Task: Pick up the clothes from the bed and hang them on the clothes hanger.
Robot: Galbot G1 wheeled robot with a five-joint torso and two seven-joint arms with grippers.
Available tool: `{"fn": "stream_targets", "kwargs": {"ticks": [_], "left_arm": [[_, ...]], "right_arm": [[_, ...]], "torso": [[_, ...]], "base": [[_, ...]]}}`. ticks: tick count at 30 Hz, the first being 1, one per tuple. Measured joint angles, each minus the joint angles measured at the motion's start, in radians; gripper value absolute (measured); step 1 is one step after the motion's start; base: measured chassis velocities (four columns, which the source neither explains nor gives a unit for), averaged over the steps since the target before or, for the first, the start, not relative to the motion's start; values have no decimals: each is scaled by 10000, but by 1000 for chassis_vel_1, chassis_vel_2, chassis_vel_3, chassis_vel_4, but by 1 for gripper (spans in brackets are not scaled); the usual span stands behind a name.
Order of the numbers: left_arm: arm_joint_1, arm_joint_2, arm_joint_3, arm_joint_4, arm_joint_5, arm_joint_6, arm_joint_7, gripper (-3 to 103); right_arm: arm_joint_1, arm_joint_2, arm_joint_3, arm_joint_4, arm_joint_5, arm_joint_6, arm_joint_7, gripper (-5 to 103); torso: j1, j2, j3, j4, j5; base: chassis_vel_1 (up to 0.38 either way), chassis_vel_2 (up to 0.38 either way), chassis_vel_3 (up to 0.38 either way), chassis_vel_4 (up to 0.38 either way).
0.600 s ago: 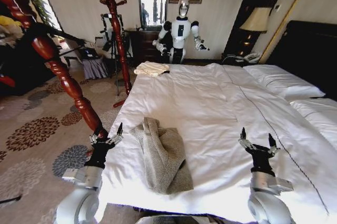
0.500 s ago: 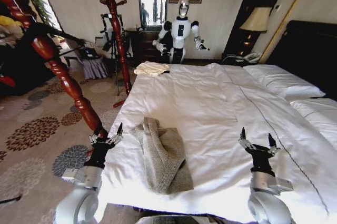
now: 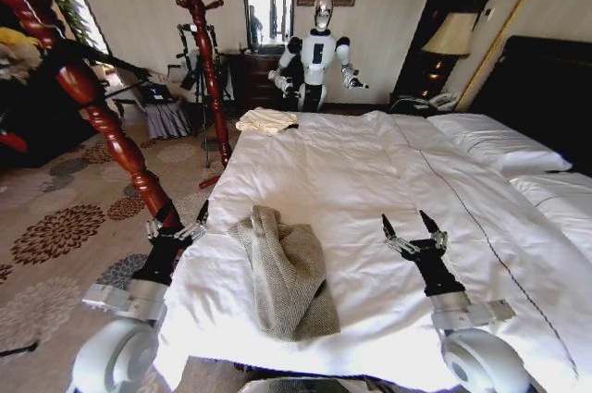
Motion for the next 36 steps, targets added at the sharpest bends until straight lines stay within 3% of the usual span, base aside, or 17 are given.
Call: {"fn": "stream_targets", "kwargs": {"ticks": [3, 6, 13, 16, 17, 22, 23, 27, 29, 32, 36], "left_arm": [[2, -37, 8, 234, 119, -29, -12, 100], [5, -15, -20, 303, 121, -36, -16, 100], [94, -287, 8, 476, 282, -214, -18, 100], [235, -623, 151, 732, 629, -396, -122, 100], [235, -623, 151, 732, 629, -396, -122, 100], [495, -1044, 126, 1085, 1348, -511, -514, 100], [495, -1044, 126, 1085, 1348, -511, -514, 100], [749, -1204, -53, 1501, 1681, -588, -780, 100], [771, -1216, -93, 1573, 1741, -603, -810, 100], [848, -1244, -286, 1987, 2143, -629, -951, 100], [856, -1275, -346, 2332, 2260, -629, -1035, 100]], "right_arm": [[49, 170, -18, -338, -862, 46, 23, 100], [84, 248, -75, -398, -1026, 77, 15, 100], [41, 257, -667, -368, 64, -101, 388, 100], [45, 64, -1260, 63, 1868, -612, 1222, 100], [45, 64, -1260, 63, 1868, -612, 1222, 100], [181, -141, -1909, 817, 4973, -1470, 2774, 100], [181, -141, -1909, 817, 4973, -1470, 2774, 100], [46, -27, -2424, 1603, 6452, -2008, 4148, 100], [11, 22, -2522, 1722, 6581, -2054, 4299, 100], [-256, 384, -3253, 2208, 7268, -2672, 5453, 100], [-436, 626, -3798, 2247, 7482, -3064, 6137, 100]], "torso": [[1, 0, 0, 0, -1], [1, -1, 0, 1, -3], [0, 0, 0, 2, -3], [0, 0, 0, 2, -3], [0, 0, 0, 2, -3], [1, -1, 0, 3, -3], [1, -1, 0, 3, -3], [1, 0, 0, 3, -4], [0, 0, 0, 2, -5], [0, 0, 0, 1, -6], [0, 0, 0, 1, -6]], "base": [[0, 0, 0, 0], [0, 0, 0, 0], [0, 0, 0, 0], [0, 0, 0, 0], [0, 0, 0, 0], [0, 0, 0, 0], [0, 0, 0, 0], [0, 0, 0, 0], [0, 0, 0, 0], [0, 0, 0, 0], [0, 0, 0, 0]]}}
